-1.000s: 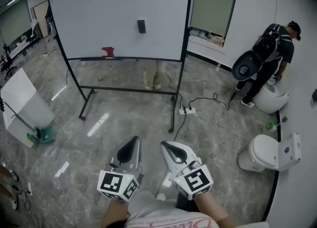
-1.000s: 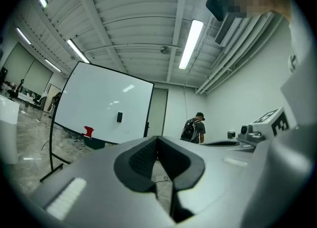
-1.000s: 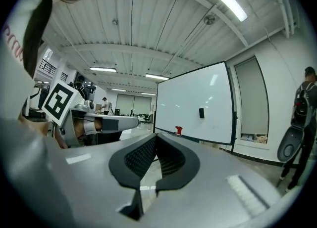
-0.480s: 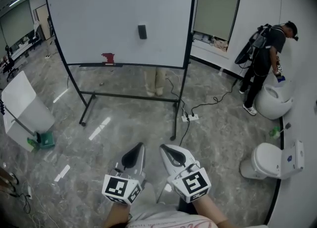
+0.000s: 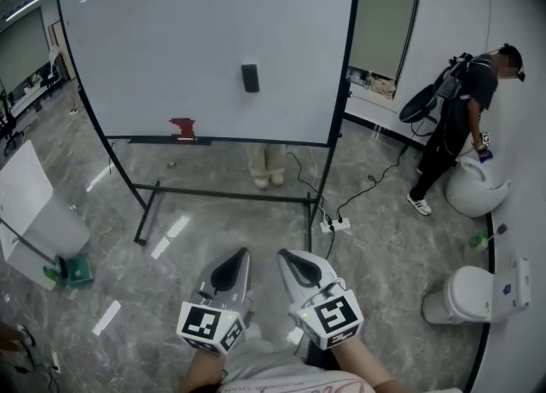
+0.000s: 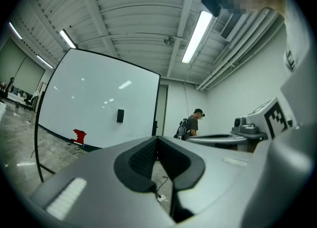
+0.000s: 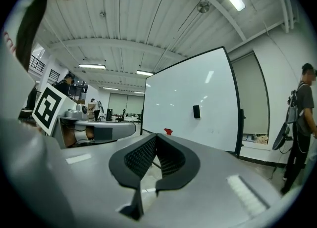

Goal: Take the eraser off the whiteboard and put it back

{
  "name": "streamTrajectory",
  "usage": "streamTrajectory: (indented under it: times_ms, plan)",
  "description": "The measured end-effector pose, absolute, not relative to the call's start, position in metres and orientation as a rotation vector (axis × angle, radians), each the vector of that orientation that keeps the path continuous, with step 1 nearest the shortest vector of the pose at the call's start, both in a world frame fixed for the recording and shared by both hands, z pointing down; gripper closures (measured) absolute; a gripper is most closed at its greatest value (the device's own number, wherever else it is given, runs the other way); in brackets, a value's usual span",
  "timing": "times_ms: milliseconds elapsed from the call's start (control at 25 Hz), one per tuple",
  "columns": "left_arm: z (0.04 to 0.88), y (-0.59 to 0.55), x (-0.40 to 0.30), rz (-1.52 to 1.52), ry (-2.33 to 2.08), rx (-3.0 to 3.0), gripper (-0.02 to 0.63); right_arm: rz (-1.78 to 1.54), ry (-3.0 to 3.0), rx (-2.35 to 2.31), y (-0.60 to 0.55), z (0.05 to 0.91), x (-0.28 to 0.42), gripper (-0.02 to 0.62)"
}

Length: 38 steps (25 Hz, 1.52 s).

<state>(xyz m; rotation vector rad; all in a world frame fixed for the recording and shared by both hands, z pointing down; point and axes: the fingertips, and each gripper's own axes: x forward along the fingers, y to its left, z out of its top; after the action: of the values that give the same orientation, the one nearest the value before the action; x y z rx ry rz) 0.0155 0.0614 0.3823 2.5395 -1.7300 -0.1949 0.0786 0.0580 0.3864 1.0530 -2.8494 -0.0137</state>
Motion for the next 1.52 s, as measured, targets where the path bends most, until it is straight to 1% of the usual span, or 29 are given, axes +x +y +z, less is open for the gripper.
streamTrajectory:
  times_ms: [320,560,640,760,920,1120,1280,1520]
  plan:
    - [0.368,-0.033,-0.047,-0.192,-1.688,2.599,0.606,-0.024,-2.837,1.187,-0.045,0.371,0.019,0.594]
    - [0.372,-0.078,-0.083,-0.161,-1.71,2.618,0.607,-0.089,-2.824,1.208,-0.103,0.362,-0.005,0.591]
    - [0.378,-0.091,-0.089,-0.157,-1.718,2.613,0.606,-0.104,-2.82,1.206,-0.126,0.361,-0.013,0.531]
    - [0.387,-0.12,-0.099,-0.154,-1.733,2.582,0.606,-0.131,-2.818,1.252,-0.168,0.354,-0.025,0.477]
    - [0.385,-0.164,-0.111,-0.152,-1.76,2.577,0.607,-0.139,-2.815,1.356,-0.233,0.34,-0.035,0.382]
    - [0.376,-0.222,-0.127,-0.153,-1.78,2.581,0.606,-0.156,-2.746,1.472,-0.313,0.333,-0.048,0.344]
    - [0.366,-0.272,-0.133,-0.166,-1.791,2.596,0.607,-0.208,-2.634,1.561,-0.371,0.327,-0.053,0.327]
    - [0.359,-0.323,-0.139,-0.178,-1.802,2.599,0.607,-0.183,-2.579,1.631,-0.436,0.324,-0.069,0.324]
